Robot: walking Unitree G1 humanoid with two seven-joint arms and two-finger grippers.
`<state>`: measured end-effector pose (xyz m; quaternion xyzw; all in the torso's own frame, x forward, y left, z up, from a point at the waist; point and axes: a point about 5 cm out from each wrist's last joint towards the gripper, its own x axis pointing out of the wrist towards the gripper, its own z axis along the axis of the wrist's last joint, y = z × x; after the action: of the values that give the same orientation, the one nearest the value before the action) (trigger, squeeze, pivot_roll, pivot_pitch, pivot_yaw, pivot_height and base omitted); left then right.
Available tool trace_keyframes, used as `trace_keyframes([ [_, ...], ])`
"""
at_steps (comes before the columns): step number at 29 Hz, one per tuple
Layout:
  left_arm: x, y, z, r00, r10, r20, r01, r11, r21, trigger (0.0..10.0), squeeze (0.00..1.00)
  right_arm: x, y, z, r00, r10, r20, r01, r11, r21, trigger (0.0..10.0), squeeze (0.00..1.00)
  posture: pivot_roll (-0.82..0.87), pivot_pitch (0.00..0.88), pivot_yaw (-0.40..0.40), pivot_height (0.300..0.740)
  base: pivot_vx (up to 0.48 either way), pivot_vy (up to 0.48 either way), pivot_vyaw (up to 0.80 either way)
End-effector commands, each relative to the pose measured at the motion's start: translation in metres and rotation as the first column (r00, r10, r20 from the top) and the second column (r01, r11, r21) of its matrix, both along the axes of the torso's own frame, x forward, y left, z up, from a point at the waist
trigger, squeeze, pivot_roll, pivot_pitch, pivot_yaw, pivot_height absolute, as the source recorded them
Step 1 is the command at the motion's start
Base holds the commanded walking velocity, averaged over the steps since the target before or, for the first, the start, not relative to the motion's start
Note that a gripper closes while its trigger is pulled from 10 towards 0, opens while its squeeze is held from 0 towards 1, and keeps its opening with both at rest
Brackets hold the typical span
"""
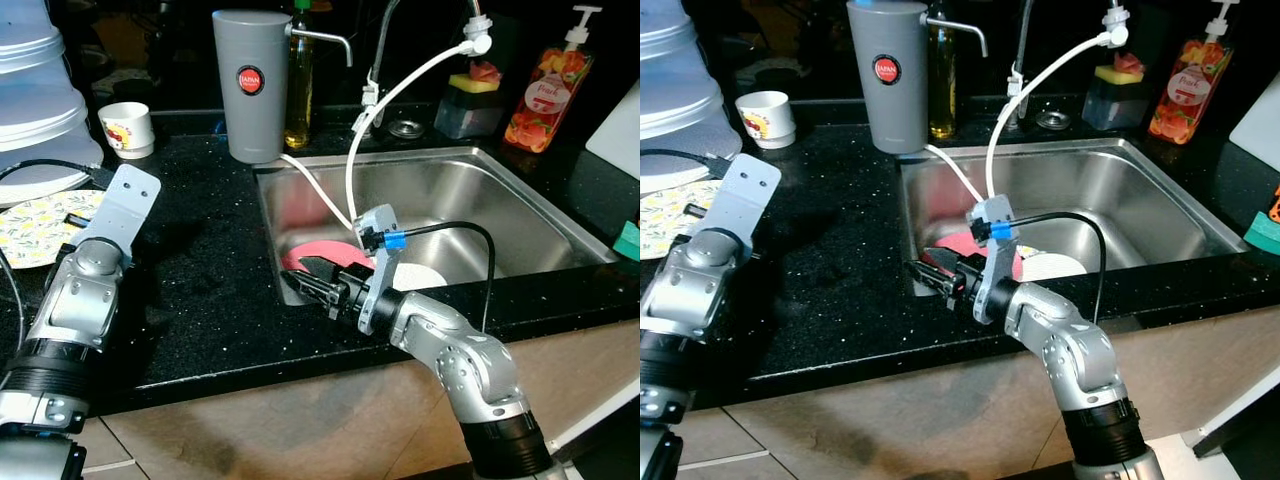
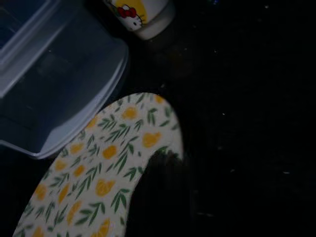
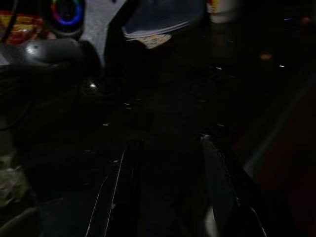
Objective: Kitchen organization
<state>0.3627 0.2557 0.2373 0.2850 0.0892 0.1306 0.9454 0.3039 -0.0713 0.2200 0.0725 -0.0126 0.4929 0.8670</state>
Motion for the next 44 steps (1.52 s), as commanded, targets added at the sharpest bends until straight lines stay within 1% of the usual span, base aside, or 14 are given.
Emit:
trace_keyframes([
  [1,-0.002,0.003,-0.018,0.997,0.014,-0.079,-0.014,1.0,-0.001,0.0,0.0,-0.004,0.001,0.002,0.999,0.025,0.027,-0.025,1.0,0.003,10.0,0.0,-0.01,0.116,-0.022,0.74,0.0,0.0,0.0],
  [10,0.0,-0.011,-0.012,0.999,-0.029,-0.044,0.028,1.0,-0.006,0.0,0.0,-0.005,0.002,0.004,0.998,0.039,0.039,-0.04,0.999,0.01,10.0,0.0,0.0,0.114,-0.023,0.74,0.0,0.0,0.0],
  [15,0.002,-0.042,0.006,0.983,-0.169,0.075,0.167,0.986,0.024,0.0,0.0,0.001,-0.005,0.005,0.998,-0.035,0.051,0.034,0.999,0.025,10.0,0.0,0.0,0.108,-0.024,0.74,0.0,0.0,0.0],
  [19,-0.006,-0.09,0.026,0.898,-0.394,0.197,0.4,0.916,0.008,0.0,0.0,0.02,-0.02,0.014,0.976,-0.215,0.025,0.212,0.971,0.111,10.0,0.0,-0.01,0.097,-0.023,0.74,0.0,0.0,0.0],
  [25,-0.015,-0.11,0.041,0.838,-0.455,0.302,0.489,0.871,-0.046,0.0,0.0,0.026,-0.027,0.021,0.958,-0.286,0.005,0.281,0.945,0.165,10.0,0.0,-0.01,0.091,-0.023,0.74,0.0,0.0,0.0],
  [27,-0.023,-0.118,0.057,0.769,-0.49,0.412,0.56,0.826,-0.063,0.0,0.0,0.03,-0.033,0.024,0.94,-0.342,-0.006,0.336,0.92,0.202,10.0,0.0,-0.01,0.085,-0.025,0.74,0.0,0.0,0.0],
  [31,-0.033,-0.116,0.081,0.656,-0.48,0.583,0.657,0.744,-0.126,0.0,0.0,0.037,-0.043,0.029,0.901,-0.431,-0.037,0.424,0.862,0.277,10.0,0.0,-0.01,0.074,-0.025,0.74,0.0,0.0,0.0],
  [34,-0.035,-0.111,0.086,0.633,-0.451,0.629,0.678,0.715,-0.169,0.0,0.0,0.039,-0.045,0.031,0.891,-0.453,-0.044,0.444,0.845,0.297,10.0,0.0,-0.01,0.073,-0.023,0.74,0.0,0.0,0.0],
  [38,-0.037,-0.093,0.096,0.607,-0.327,0.724,0.719,0.615,-0.324,0.0,0.0,0.04,-0.048,0.034,0.882,-0.467,-0.057,0.458,0.824,0.335,10.0,0.0,0.0,0.071,-0.023,0.74,0.0,0.0,0.0],
  [39,-0.036,-0.083,0.098,0.604,-0.256,0.755,0.731,0.554,-0.397,0.0,0.0,0.041,-0.049,0.035,0.881,-0.469,-0.068,0.461,0.816,0.349,10.0,0.07,0.0,0.073,-0.024,0.74,0.0,0.0,0.0],
  [40,-0.036,-0.083,0.098,0.604,-0.256,0.755,0.731,0.554,-0.397,0.0,0.0,0.041,-0.049,0.035,0.881,-0.469,-0.068,0.461,0.816,0.349,10.0,0.07,0.0,0.073,-0.024,0.74,0.0,0.0,0.0],
  [41,-0.036,-0.072,0.098,0.601,-0.184,0.778,0.742,0.49,-0.458,0.0,0.0,0.041,-0.049,0.035,0.879,-0.47,-0.082,0.466,0.808,0.361,10.0,1.0,0.0,0.076,-0.025,0.74,0.0,0.0,0.0],
  [43,-0.037,-0.057,0.098,0.586,-0.106,0.803,0.772,0.374,-0.514,0.0,0.0,0.041,-0.047,0.034,0.881,-0.459,-0.116,0.466,0.796,0.386,10.0,1.0,0.0,0.078,-0.025,0.74,0.0,0.0,0.0],
  [44,-0.037,-0.057,0.098,0.586,-0.106,0.803,0.772,0.374,-0.514,0.0,0.0,0.041,-0.047,0.034,0.881,-0.459,-0.116,0.466,0.796,0.386,10.0,1.0,0.0,0.078,-0.025,0.74,0.0,0.0,0.0],
])
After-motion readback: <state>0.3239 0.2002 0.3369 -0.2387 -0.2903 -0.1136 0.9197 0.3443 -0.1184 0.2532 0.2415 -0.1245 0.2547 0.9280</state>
